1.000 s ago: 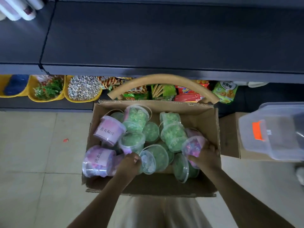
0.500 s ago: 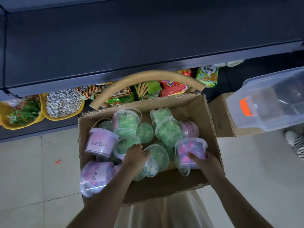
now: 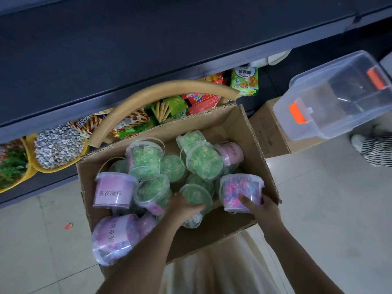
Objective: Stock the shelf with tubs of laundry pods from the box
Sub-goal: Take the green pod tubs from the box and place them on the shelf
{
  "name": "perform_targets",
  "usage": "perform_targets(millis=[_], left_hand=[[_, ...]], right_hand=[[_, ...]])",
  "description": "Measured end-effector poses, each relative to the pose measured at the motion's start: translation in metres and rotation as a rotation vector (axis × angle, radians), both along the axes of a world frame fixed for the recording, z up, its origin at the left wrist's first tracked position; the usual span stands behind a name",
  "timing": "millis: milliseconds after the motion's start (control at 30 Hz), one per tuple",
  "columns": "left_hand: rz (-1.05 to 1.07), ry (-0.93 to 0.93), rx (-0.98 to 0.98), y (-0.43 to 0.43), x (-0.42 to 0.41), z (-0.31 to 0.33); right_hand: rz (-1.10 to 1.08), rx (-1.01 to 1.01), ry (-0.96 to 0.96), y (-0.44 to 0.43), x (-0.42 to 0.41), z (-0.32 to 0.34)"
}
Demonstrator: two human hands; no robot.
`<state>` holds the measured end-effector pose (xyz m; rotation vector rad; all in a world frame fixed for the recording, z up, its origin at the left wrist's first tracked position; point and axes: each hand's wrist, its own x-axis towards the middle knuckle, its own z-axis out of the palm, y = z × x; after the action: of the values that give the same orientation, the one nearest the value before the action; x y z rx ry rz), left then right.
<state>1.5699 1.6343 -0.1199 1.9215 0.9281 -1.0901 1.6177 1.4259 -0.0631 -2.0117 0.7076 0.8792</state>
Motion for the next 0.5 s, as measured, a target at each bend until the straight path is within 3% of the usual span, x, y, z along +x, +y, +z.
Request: perform_targets(millis=[233, 500], left_hand=[[0.413, 0.005, -0.192, 0.012, -0.025, 0.025], [0.938, -0.330, -0.387, 0.017, -0.055, 0.105]], right_hand=[[-0.072, 0.135, 0.006, -0.005, -0.005, 0.008], [-0.013, 0.399, -0.084, 0.010, 0.004, 0.065]])
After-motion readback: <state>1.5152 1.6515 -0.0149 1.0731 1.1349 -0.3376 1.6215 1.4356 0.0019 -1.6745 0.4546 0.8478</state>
